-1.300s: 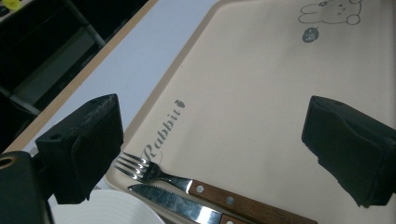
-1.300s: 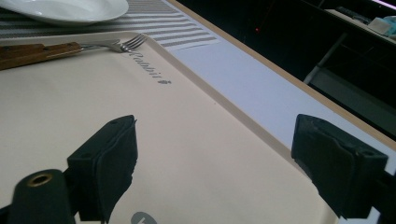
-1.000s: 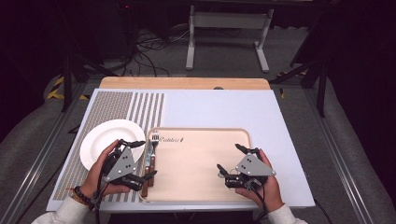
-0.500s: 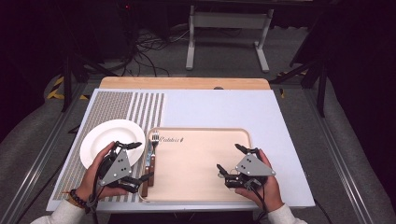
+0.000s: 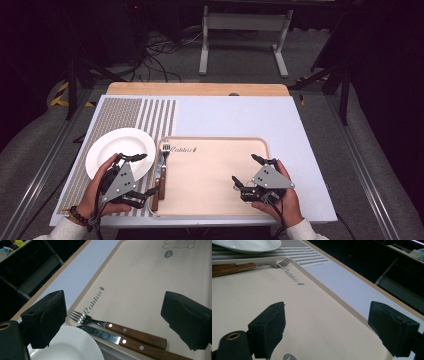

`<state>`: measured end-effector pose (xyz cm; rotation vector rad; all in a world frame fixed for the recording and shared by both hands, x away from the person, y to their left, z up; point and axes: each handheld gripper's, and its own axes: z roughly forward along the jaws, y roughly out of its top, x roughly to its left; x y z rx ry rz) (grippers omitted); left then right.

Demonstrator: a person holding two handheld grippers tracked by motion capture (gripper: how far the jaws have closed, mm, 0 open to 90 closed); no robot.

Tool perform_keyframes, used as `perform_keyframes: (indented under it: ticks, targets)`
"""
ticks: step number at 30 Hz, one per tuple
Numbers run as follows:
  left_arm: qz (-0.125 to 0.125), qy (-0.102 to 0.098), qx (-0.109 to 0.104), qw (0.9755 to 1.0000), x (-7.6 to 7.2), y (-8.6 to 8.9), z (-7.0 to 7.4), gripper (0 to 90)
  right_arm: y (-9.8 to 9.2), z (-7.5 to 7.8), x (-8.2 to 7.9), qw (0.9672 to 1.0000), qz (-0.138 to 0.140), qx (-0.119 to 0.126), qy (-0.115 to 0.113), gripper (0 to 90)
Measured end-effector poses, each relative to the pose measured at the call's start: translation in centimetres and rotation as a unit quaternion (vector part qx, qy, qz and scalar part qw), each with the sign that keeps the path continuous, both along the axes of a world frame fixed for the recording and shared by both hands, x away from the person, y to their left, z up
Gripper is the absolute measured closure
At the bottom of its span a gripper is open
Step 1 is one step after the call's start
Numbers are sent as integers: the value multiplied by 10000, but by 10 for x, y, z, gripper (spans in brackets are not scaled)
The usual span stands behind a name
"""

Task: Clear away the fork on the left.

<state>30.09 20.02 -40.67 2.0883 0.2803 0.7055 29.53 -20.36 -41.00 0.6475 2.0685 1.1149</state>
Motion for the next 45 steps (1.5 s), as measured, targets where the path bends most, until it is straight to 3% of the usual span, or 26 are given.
perform_keyframes:
  ticks: [21, 37, 45]
  targets:
    - [285, -20, -127, 9995, -6, 22, -3, 73, 3, -1, 0, 10000, 24, -11, 34, 155]
    - [590, 101, -30, 9982, -5, 40, -17, 74, 5, -3, 1, 10000, 35, -13, 68, 156]
    - [694, 272, -81, 9972, -10, 50, -24, 74, 6, -3, 2, 10000, 37, 3, 80, 156]
